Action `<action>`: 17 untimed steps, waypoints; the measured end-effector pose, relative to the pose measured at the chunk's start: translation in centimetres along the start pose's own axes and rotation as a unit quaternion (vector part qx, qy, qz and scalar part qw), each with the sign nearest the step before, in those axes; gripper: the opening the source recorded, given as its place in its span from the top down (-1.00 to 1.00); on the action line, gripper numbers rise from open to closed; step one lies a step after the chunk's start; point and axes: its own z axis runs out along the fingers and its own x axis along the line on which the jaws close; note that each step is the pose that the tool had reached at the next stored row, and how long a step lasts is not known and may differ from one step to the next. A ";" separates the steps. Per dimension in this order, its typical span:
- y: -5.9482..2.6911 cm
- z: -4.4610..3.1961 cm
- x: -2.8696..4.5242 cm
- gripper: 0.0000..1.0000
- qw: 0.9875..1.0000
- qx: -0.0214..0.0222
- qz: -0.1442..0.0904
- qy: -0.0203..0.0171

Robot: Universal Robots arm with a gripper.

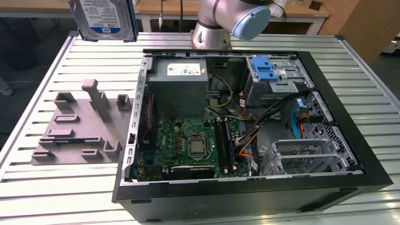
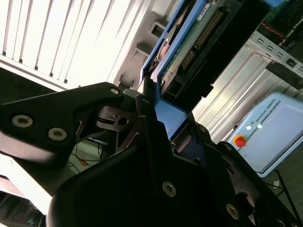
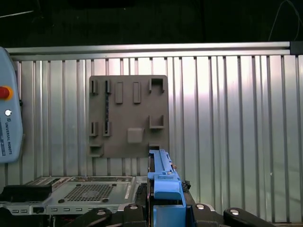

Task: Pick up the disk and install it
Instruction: 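Pick up the disk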

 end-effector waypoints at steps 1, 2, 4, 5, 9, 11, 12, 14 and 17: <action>-0.30 0.00 0.02 0.27 1.000 0.000 0.000 0.000; -0.60 0.00 0.03 0.27 1.000 0.000 0.000 0.000; -1.21 -0.01 0.05 0.27 1.000 0.000 0.000 0.000; -1.54 -0.01 0.07 0.27 1.000 0.000 0.000 0.000; -2.77 -0.03 0.12 0.27 1.000 0.000 0.000 0.000; -3.31 -0.04 0.19 0.27 1.000 0.000 0.000 0.000; -3.53 -0.04 0.24 0.27 1.000 0.000 0.000 0.000; -3.85 -0.05 0.38 0.27 1.000 0.000 0.000 0.000; -4.09 -0.05 0.72 0.27 1.000 0.000 0.000 0.000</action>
